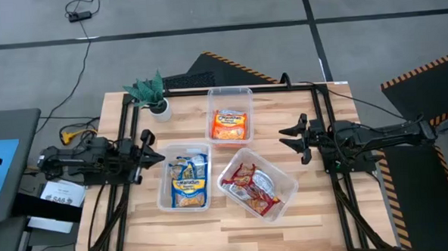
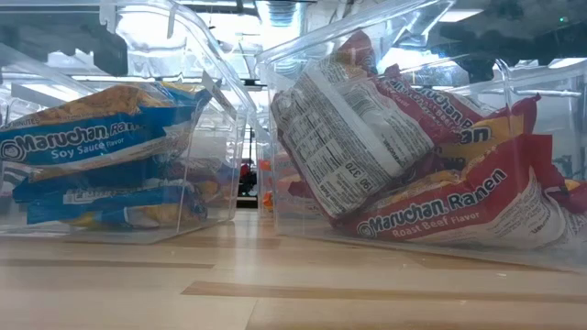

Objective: Sort Maruchan noodles
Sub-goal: Return to Home Position

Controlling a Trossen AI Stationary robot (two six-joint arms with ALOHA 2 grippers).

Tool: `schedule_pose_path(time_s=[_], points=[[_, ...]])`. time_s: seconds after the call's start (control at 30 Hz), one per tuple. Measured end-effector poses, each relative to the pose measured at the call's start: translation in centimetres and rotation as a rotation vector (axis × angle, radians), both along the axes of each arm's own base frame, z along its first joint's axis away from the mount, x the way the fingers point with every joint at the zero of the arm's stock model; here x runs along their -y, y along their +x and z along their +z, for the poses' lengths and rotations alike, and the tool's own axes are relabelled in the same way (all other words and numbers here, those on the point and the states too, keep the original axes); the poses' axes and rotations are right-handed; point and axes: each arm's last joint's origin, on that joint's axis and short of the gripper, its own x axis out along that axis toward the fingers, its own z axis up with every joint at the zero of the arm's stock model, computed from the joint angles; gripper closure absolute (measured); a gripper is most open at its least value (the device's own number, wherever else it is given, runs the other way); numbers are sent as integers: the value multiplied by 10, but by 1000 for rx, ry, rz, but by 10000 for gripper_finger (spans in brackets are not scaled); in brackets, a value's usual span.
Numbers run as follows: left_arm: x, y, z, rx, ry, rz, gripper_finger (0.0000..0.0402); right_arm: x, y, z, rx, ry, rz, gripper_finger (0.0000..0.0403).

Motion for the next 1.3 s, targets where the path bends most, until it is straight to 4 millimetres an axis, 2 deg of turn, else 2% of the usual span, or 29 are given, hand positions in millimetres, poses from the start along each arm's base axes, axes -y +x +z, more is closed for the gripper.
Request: schedule_pose_path(time_s=[0.1, 0.43, 0.63, 0.83, 1.3], points=[[1, -2, -1, 14, 15, -21, 401, 0, 0, 0, 0, 0, 0, 221], [2, 3, -21, -98, 22, -45, 401, 0, 0, -1, -11, -1, -1, 221], [2, 4, -23, -120, 29, -54, 401, 0, 0, -1, -15, -2, -1, 221], [2, 5, -36, -278, 60, -45, 401, 0, 0, -1, -16, -2, -1, 221], [-1, 5, -37, -309, 23, 44, 401, 0, 0, -2, -12, 33, 1, 221]])
